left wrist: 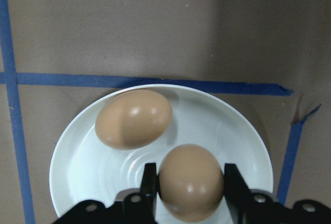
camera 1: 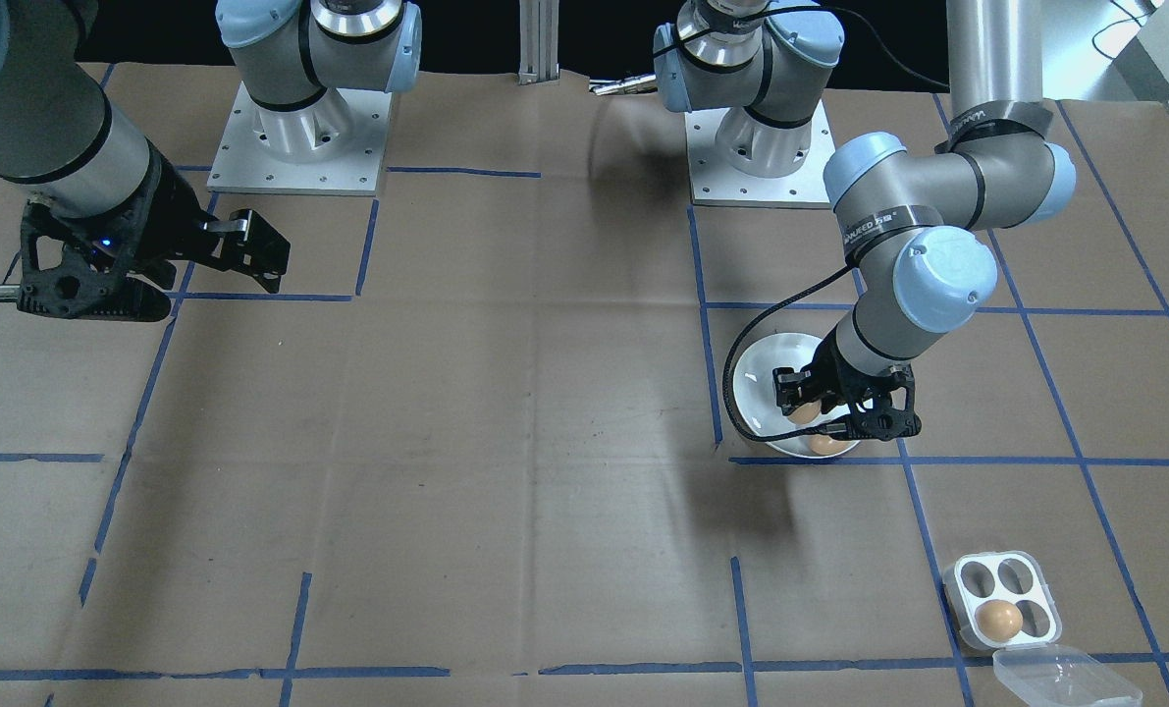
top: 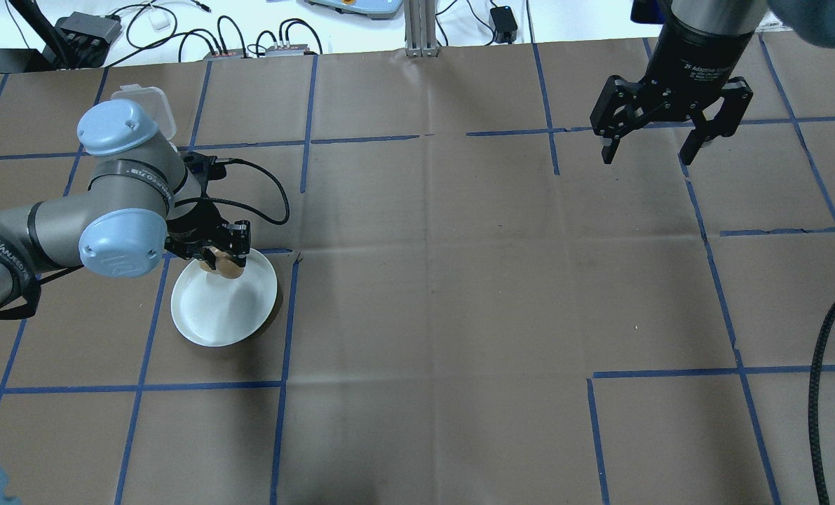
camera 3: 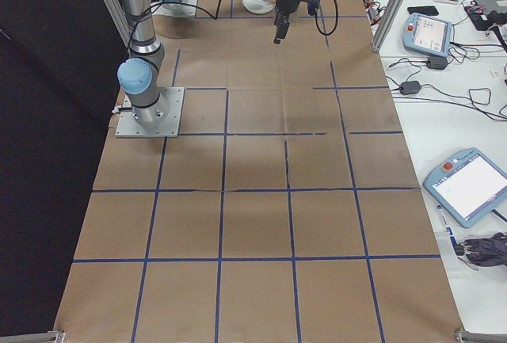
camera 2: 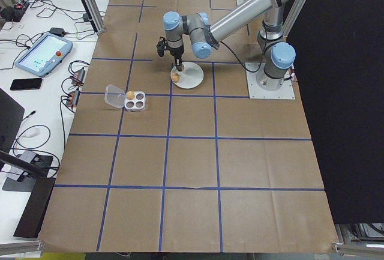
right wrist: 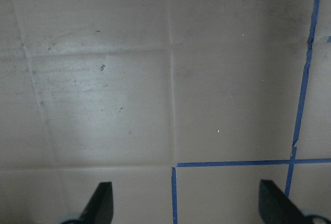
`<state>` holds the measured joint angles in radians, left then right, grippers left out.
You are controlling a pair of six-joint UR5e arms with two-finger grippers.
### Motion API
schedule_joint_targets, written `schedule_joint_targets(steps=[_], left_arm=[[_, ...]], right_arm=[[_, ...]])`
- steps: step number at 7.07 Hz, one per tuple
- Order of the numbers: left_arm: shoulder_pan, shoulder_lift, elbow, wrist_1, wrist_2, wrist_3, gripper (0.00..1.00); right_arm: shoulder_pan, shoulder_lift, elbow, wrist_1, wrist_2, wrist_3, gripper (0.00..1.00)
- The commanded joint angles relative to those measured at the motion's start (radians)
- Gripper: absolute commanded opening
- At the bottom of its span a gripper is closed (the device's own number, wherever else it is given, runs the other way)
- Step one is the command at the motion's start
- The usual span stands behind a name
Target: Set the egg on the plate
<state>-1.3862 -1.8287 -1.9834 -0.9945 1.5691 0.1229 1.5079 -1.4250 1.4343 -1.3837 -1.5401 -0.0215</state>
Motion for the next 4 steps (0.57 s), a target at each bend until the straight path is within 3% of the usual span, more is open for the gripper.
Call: schedule_joint_targets(steps=[1,2,4], left_arm=[[0.000,-0.001,-0.005,0.004,-0.009,-0.003,0.90],[0.000,0.000,-0.003,0.004,-0.008,-0.002,0.99],[0.000,0.035,0.012,-0.001,-0.006,-0.002,1.00]], right_arm=[[0.000,0.000,0.000,0.000,0.000,0.000,1.00],[0.000,0.000,0.000,0.000,0.000,0.000,1.00],[0.000,0.000,0.000,0.000,0.000,0.000,1.00]])
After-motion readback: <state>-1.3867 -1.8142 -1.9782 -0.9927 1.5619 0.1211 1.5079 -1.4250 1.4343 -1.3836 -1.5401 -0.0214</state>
